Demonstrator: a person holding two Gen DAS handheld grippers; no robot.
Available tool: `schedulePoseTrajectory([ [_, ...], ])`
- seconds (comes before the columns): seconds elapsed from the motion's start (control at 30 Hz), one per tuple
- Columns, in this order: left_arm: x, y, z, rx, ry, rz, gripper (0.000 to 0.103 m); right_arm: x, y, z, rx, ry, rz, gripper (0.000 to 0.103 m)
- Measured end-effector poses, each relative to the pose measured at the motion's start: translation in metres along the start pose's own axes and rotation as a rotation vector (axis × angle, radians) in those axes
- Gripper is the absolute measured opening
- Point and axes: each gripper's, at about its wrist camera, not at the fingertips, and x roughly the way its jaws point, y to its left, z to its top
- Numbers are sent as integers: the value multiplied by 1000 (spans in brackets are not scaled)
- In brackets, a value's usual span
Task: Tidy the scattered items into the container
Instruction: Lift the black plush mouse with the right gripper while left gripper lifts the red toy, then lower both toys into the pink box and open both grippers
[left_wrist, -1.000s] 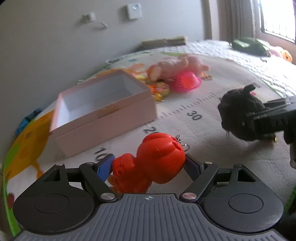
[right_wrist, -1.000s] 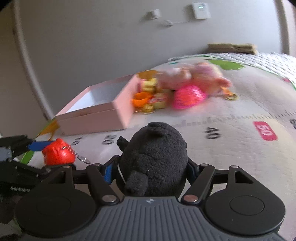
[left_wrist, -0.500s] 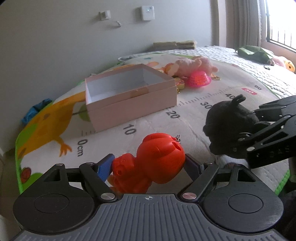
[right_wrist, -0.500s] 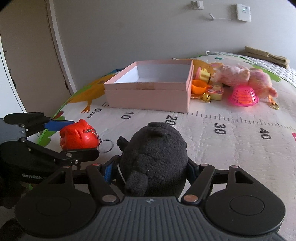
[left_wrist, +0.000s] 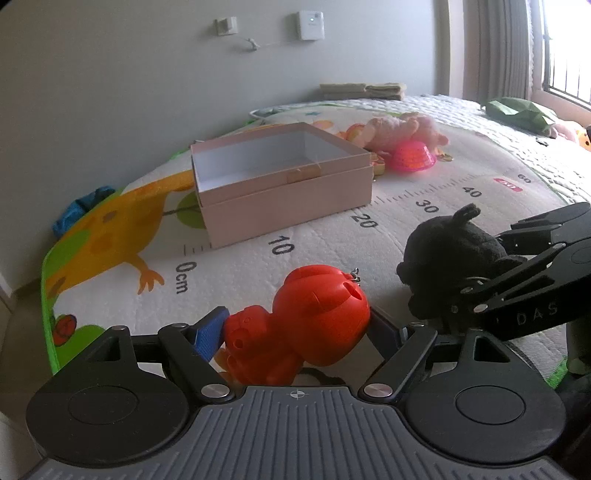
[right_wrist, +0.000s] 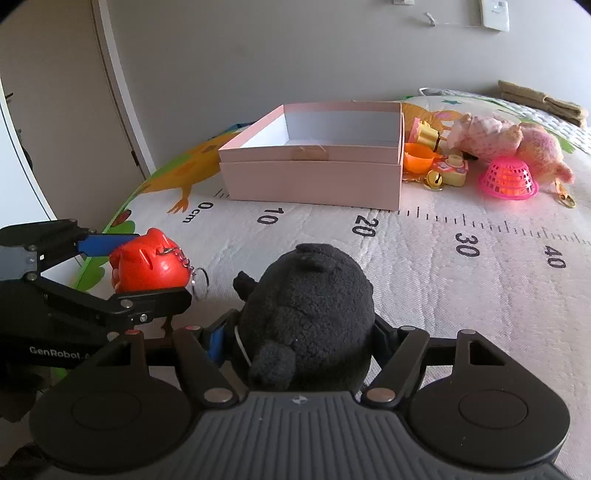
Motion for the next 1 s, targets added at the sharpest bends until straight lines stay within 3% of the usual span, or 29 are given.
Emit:
schedulePoseTrajectory([
  [0.17,-5,4,3,-14,-16,0,85,-6,0,3,-11,-8,44,71],
  [0.27,-12,13,21,-21,-73,35,85,-12,-4,22,-28,-41,83,71],
  [0.4,-11,32,65,-35,-194,85,85,-15,-19,74,-85,-128,55,71],
  [0.53,19,57,123,-99,-261,60,85,-1,-41,140,-106,-239,6,71],
  [0.67,69,88,175,-223,-227,-58,85,30,-61,181,-80,-284,-8,71],
  [0.77,112,105,195,-295,-161,-117,85,62,-73,195,-73,-266,-5,71],
  [0.93,155,112,199,-279,-101,-116,85,104,-83,195,-107,-194,46,71],
  [1.0,162,113,198,-261,-98,-127,90,115,-85,193,-122,-170,90,84],
])
